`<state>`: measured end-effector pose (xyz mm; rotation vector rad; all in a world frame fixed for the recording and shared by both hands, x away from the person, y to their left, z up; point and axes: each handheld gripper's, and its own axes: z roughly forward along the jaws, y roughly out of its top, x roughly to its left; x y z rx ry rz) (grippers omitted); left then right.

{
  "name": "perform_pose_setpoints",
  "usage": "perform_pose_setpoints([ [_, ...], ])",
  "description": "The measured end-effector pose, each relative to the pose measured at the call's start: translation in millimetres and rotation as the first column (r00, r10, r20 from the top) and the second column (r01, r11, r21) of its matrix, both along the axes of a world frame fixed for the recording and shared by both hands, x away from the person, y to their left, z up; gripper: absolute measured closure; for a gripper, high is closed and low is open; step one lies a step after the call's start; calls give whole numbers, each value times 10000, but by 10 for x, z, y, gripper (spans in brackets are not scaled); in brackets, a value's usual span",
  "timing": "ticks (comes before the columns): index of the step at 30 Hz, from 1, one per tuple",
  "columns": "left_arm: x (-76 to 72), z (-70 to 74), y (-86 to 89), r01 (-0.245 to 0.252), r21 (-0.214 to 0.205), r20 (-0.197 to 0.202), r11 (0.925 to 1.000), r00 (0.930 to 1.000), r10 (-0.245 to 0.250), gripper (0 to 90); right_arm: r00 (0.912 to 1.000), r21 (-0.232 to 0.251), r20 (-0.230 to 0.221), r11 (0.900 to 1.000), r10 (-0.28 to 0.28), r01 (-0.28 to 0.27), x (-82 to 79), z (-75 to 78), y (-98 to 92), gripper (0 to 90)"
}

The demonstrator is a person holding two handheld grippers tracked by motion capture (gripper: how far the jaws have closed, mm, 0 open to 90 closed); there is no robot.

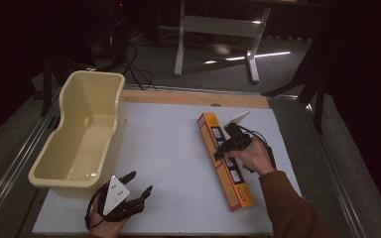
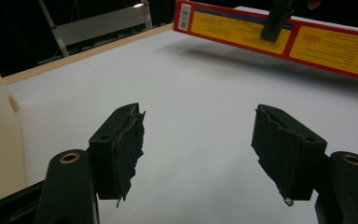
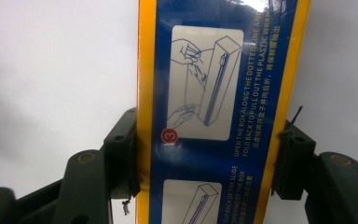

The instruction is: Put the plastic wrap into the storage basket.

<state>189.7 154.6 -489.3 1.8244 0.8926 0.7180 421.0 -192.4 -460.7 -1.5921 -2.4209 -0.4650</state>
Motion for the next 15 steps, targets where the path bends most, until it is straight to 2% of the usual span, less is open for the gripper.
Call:
perform_pose_setpoints([
  [1,0,0,2,-14,-19,-11,10000,10000,14,335,10000,195,5,9998,51,-51,-4,20,28,387],
  [2,2,-1,6,-36,-23,-4,10000,10000,36,335,9999,612,44,9981,102,-105,-17,67,87,387],
  [3,2,-1,6,-36,-23,-4,10000,10000,36,335,9999,612,44,9981,102,-105,-17,67,87,387],
  [4,2,0,8,-44,-29,0,10000,10000,44,335,9999,1023,36,9947,120,-123,-38,121,143,387],
  [5,1,1,9,-42,-33,3,10000,10000,42,335,9999,1023,36,9947,120,-123,-38,121,143,387],
  [7,0,1,9,-36,-24,8,10000,10000,36,335,9999,1444,49,9894,129,-135,-62,179,194,387],
  [8,0,1,7,-19,-41,24,10000,10000,19,334,9997,1874,43,9819,250,-253,-82,231,234,387],
  [10,-2,2,6,-15,-40,31,10000,10000,15,334,9997,1874,43,9819,250,-253,-82,231,234,387],
  [12,-8,4,5,-48,-26,90,10000,9999,48,334,9989,2415,-85,9695,452,-418,-111,301,297,387],
  [15,-4,1,5,-78,-38,86,10000,9999,79,334,9982,2681,63,9616,597,-592,-140,363,367,387],
])
